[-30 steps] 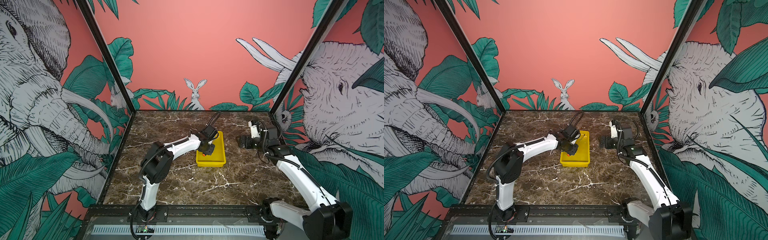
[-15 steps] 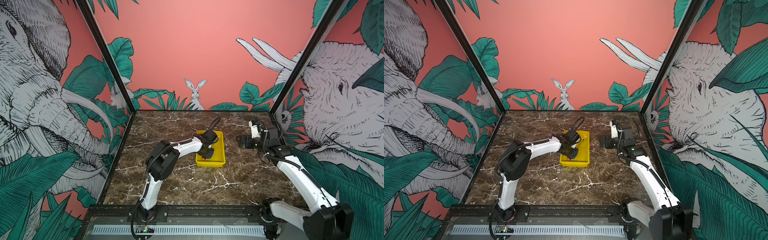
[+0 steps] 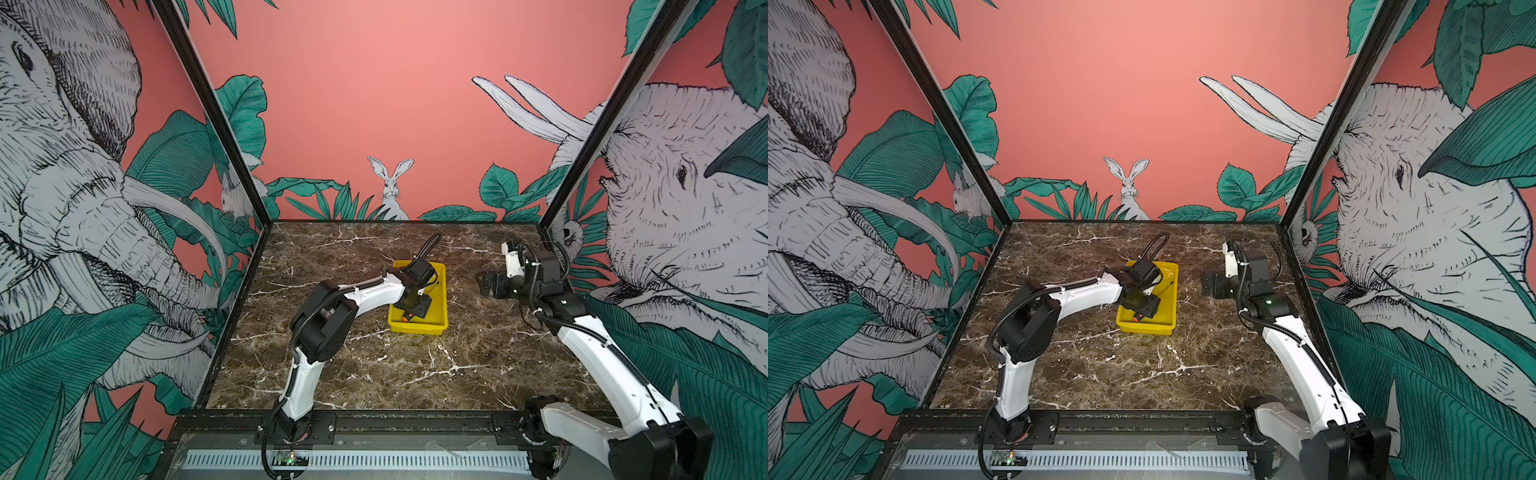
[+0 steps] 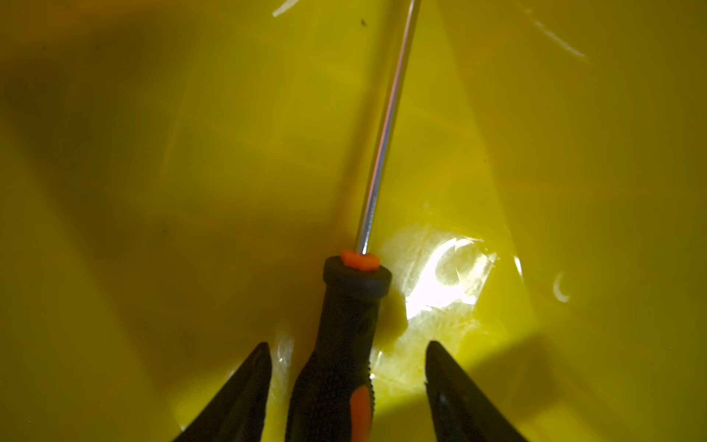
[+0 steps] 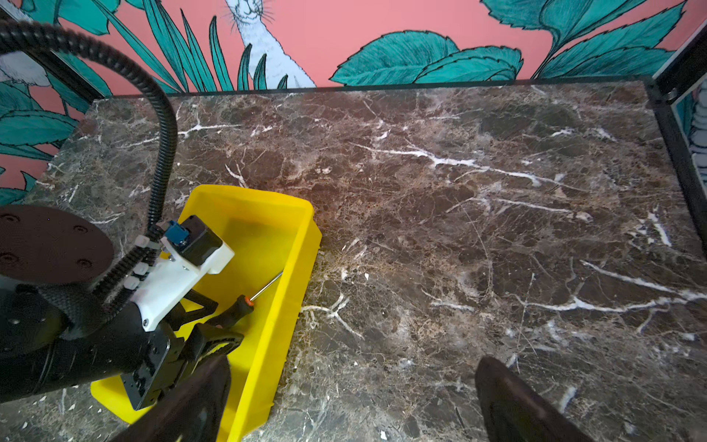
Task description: Put the screwdriver in the bin
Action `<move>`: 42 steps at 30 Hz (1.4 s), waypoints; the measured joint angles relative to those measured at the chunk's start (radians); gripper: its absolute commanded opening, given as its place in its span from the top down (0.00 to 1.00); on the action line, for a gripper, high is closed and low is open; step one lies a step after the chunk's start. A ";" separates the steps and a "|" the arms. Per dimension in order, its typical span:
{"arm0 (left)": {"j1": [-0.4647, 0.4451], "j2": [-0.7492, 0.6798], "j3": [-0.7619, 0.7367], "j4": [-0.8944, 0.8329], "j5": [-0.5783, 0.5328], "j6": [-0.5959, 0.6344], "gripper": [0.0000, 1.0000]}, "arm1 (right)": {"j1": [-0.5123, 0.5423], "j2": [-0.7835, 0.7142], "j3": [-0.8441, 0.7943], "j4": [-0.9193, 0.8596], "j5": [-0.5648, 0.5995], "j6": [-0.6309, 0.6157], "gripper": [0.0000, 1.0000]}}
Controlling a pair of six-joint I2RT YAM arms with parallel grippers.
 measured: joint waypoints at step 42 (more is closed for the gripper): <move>0.508 -0.898 -0.657 0.392 -0.167 0.358 0.00 | 0.002 -0.021 0.010 0.024 0.275 -0.133 0.01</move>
